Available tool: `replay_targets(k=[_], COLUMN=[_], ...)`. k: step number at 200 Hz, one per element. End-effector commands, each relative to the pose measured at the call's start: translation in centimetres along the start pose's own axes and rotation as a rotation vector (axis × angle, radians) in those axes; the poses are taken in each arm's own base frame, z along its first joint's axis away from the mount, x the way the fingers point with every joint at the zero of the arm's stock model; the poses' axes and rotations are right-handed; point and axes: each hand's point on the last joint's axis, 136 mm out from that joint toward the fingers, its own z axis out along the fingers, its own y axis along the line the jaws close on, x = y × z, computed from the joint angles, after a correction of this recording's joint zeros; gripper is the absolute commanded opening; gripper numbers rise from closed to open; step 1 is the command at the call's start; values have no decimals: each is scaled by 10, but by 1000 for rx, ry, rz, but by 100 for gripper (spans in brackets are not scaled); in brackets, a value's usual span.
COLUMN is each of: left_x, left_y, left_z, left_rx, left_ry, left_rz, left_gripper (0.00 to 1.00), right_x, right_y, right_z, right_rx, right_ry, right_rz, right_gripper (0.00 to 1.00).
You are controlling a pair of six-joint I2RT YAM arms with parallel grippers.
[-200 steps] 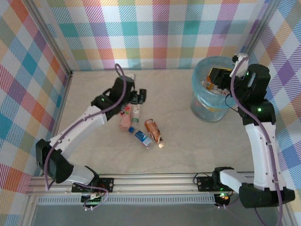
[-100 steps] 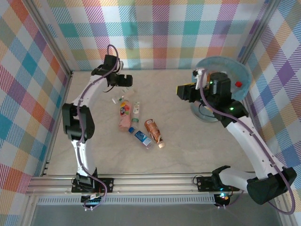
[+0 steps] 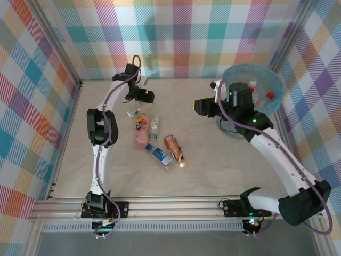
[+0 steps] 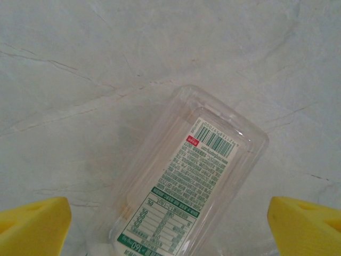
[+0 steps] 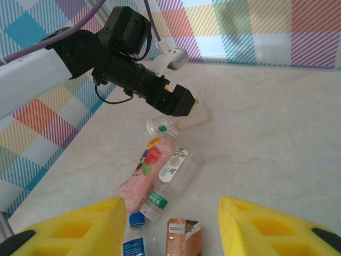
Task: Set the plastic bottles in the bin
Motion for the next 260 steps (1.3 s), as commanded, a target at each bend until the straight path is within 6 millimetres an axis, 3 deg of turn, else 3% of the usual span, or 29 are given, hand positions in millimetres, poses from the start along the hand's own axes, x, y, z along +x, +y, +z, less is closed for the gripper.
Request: replay_targets(k=[1, 80, 110, 142, 168, 206, 260], left_x=[13, 47, 47, 35, 19, -8, -36], left_y=[-4, 6, 10, 13, 15, 14, -10], left_z=[5, 28, 30, 18, -1, -46, -139], left_rx=[41, 5, -17, -47, -75, -110, -104], left_ry=[58, 135, 132, 87, 28, -85, -323], left_rz=[22, 25, 21, 21, 21, 14, 28], left_gripper=[92, 77, 69, 61, 59, 57, 55], right_x=[0, 5, 6, 3, -1, -4, -16], right_y=[2, 1, 2, 3, 6, 11, 21], right_z=[6, 13, 13, 11, 9, 4, -12], right_rx=[-14, -20, -23, -24, -26, -28, -37], right_ry=[2, 29, 36, 32, 26, 18, -23], right_rz=[-15, 1, 4, 1, -2, -4, -14], right_gripper=[50, 52, 52, 52, 52, 52, 53])
